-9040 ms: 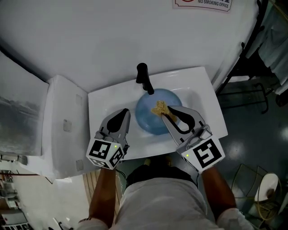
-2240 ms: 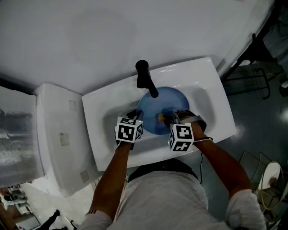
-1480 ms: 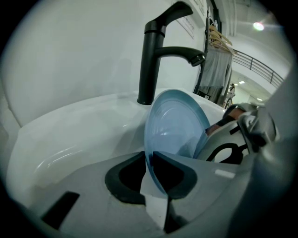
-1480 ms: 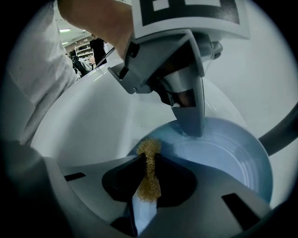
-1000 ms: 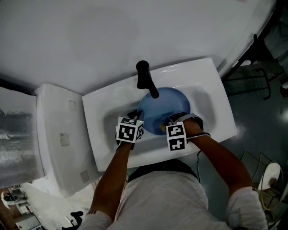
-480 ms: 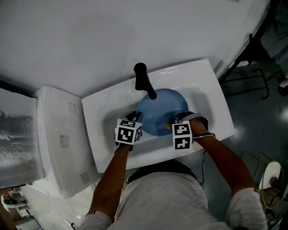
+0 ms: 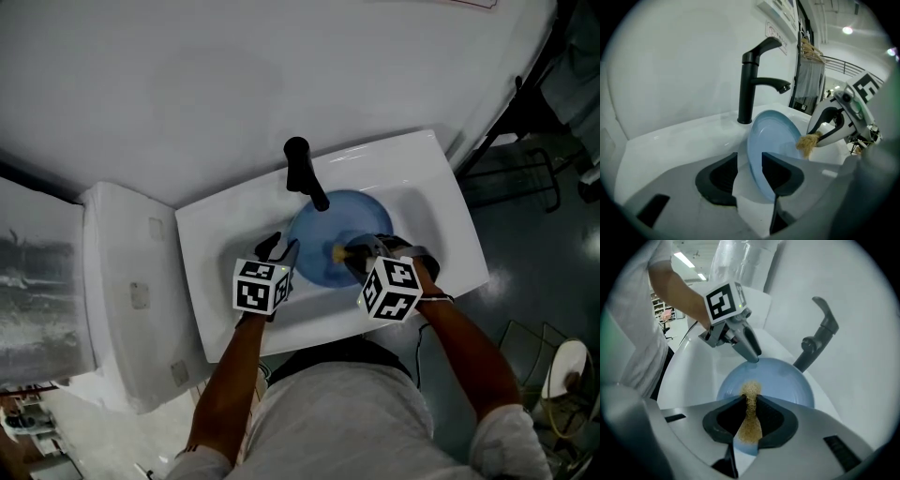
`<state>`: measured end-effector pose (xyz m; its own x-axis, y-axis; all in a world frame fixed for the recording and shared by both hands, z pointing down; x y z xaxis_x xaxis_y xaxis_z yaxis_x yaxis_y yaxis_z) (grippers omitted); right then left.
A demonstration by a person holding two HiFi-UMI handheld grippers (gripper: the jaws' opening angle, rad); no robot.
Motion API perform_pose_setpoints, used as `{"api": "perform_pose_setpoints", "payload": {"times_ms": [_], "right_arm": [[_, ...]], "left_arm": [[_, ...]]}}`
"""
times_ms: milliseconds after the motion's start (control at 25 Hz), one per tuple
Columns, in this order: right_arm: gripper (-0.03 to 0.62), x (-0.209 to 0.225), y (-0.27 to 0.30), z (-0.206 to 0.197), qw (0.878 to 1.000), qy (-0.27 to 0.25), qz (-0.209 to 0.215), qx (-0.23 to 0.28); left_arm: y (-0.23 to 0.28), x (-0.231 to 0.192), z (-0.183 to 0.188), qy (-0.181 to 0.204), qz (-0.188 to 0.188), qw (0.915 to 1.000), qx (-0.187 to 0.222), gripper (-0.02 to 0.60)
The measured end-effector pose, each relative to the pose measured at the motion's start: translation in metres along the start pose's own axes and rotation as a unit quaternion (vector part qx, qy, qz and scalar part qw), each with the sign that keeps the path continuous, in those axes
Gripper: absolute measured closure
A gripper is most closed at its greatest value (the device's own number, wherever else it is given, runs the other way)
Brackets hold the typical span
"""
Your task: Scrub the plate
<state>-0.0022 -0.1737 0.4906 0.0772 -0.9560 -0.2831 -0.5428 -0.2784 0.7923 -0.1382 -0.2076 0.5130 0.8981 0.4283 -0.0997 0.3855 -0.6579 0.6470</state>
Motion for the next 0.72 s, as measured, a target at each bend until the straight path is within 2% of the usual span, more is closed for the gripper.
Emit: {"api": "perform_pose_setpoints", "payload": {"times_ms": [160,320,440,560,720], "right_arm": [[0.531,0.011,-0.019,0.02,0.996,0.046,-0.039,0.059],[0.531,0.025,-0.043,0.039,0.983,0.103,-0.078,0.13],[0.531,0.036,-0.065,0.051,0.962,0.161,-0.1,0.195],[0.531,0.046,-0.091,0.063,0.934,0.216,-0.113,0.262],[0.531,0.054,-0.126,0.077,0.904,0.227,-0.129,0.337]], "left_arm": [[-0.018,0.003,0.013,-0.001,0.004,0.9993,0.037,0.416],[-0.039,0.012,0.035,0.003,-0.001,0.9963,0.086,0.417],[-0.058,0.021,0.057,0.01,-0.009,0.9918,0.127,0.42],[-0.078,0.03,0.078,0.019,-0.017,0.9855,0.168,0.443],[-0.106,0.048,0.108,0.036,-0.041,0.9721,0.228,0.49]]}}
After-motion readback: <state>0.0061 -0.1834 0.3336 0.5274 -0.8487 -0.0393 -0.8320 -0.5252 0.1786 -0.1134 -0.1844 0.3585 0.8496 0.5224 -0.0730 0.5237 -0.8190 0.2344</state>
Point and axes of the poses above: the fingertips, and each gripper's own axes: y forward along the fingers, x to its right, z out of its top, the point moved 3 cm from there along -y, backward along the fingers
